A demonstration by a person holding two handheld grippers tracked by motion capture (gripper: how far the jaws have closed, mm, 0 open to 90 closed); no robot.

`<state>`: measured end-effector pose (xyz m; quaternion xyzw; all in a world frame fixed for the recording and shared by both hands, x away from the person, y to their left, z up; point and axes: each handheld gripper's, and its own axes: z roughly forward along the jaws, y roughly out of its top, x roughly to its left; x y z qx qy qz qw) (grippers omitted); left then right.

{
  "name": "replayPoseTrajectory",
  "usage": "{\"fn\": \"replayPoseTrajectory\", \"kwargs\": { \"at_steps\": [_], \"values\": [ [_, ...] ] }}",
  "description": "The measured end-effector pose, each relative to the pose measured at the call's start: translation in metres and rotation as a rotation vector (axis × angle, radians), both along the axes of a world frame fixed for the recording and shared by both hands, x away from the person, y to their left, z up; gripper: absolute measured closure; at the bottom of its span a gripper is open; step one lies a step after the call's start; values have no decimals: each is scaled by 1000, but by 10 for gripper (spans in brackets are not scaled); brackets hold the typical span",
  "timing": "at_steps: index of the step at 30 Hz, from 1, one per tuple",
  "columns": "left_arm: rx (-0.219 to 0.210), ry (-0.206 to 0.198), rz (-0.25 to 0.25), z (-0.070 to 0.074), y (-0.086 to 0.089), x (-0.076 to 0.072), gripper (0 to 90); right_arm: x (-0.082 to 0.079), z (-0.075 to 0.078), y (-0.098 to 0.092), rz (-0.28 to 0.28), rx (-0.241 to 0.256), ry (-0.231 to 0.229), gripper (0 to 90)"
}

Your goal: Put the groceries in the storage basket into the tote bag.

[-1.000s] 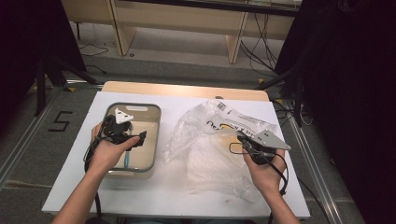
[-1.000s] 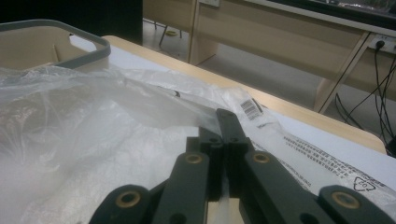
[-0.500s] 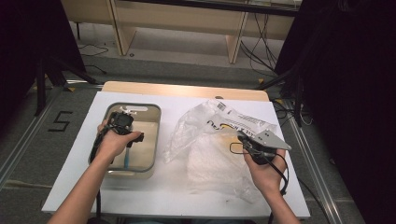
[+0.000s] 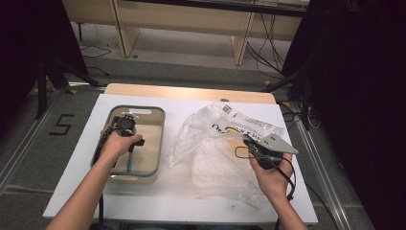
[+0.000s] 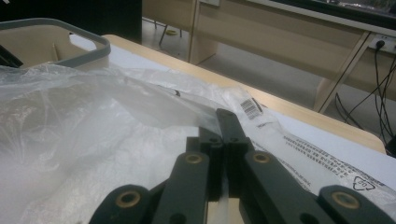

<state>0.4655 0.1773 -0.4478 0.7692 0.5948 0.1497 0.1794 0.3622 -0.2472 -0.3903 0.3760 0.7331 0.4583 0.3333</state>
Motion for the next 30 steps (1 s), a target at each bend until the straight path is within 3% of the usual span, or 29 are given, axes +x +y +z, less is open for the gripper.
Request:
{"fn": "replayPoseTrajectory", "kwargs": {
  "at_steps": [16,30],
  "values": [
    [-2,79,26,-13,3,7,437,0,0,0,-1,-3,-1,900],
    [-26,103,35,-12,6,9,556,-1,0,1,-1,-8,-4,900]
  ]
}}
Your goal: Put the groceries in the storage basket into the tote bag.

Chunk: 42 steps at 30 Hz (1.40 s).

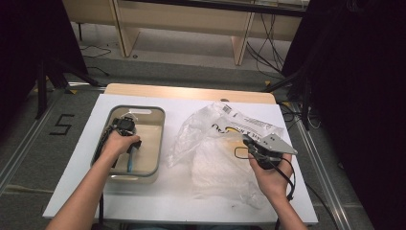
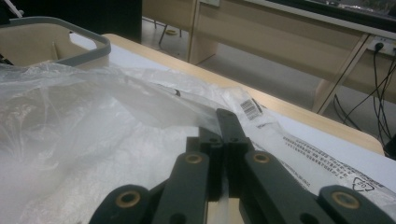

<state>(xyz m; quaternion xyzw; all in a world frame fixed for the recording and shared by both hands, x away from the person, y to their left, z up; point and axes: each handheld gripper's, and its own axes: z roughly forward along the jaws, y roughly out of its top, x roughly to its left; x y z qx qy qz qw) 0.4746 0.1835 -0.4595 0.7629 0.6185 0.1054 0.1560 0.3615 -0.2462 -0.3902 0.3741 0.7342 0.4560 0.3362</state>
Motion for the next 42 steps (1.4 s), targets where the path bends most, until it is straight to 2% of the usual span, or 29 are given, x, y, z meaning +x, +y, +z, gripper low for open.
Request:
{"fn": "replayPoseTrajectory", "kwargs": {
  "at_steps": [7,20,32,42],
  "values": [
    [5,10,-8,1,-2,2,637,0,0,0,1,0,0,900],
    [8,30,4,2,-2,5,730,0,0,0,1,0,0,900],
    [18,33,3,3,-3,5,778,0,0,0,0,-3,1,900],
    [-4,35,2,3,-1,5,786,0,-1,0,1,-1,1,900]
  ]
}}
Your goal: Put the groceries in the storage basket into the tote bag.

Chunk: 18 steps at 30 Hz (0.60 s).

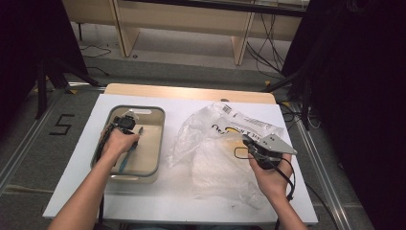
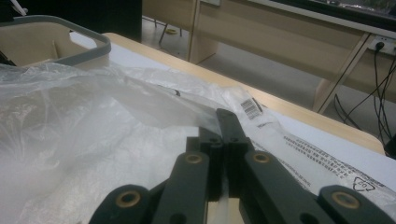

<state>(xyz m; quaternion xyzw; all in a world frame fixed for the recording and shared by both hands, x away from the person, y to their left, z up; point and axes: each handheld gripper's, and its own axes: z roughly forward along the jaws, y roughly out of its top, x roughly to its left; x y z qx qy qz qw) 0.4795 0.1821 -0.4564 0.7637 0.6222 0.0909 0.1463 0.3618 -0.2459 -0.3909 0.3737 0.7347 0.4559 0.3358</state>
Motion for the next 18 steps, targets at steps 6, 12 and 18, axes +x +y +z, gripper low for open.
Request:
{"fn": "replayPoseTrajectory", "kwargs": {
  "at_steps": [6,12,18],
  "values": [
    [-10,-10,-13,0,1,0,786,0,0,0,0,1,-1,900],
    [-12,-55,-27,5,0,-2,786,0,0,0,0,-1,1,900],
    [-19,-99,-40,11,1,-6,786,0,-1,0,-2,0,2,900]
  ]
}}
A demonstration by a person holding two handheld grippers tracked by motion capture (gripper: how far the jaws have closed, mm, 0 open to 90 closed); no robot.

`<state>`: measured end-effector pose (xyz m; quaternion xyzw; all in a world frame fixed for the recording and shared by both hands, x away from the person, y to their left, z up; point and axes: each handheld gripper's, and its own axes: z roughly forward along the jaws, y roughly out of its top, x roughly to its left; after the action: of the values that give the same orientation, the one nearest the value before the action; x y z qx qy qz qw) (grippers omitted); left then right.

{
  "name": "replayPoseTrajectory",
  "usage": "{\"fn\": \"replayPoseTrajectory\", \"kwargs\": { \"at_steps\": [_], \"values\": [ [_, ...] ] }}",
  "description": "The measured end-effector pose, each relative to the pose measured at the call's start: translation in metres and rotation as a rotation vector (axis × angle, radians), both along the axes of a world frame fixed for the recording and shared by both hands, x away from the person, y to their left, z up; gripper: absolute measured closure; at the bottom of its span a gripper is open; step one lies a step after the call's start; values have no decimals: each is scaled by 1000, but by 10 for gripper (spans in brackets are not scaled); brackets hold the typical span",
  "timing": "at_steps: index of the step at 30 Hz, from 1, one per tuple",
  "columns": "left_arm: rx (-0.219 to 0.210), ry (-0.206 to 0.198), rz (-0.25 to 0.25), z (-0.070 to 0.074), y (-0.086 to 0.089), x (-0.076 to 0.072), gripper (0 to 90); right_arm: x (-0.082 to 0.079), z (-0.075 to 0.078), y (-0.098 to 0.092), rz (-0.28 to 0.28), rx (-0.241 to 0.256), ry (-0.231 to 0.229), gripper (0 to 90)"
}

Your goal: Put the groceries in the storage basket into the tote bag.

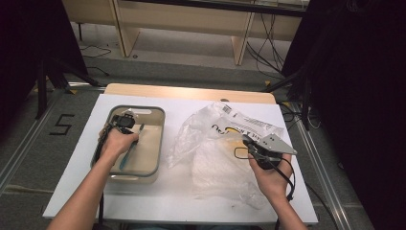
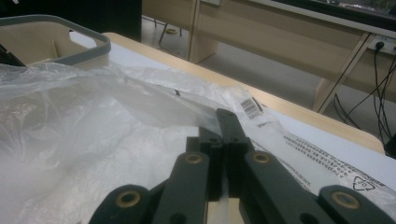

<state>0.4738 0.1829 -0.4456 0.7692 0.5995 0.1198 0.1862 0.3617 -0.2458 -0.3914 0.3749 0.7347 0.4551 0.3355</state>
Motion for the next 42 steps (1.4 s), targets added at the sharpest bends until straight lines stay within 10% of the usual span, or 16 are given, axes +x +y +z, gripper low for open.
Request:
{"fn": "replayPoseTrajectory", "kwargs": {
  "at_steps": [42],
  "values": [
    [-93,-279,-80,48,-3,-28,786,0,-1,2,7,-8,5,900]
  ]
}}
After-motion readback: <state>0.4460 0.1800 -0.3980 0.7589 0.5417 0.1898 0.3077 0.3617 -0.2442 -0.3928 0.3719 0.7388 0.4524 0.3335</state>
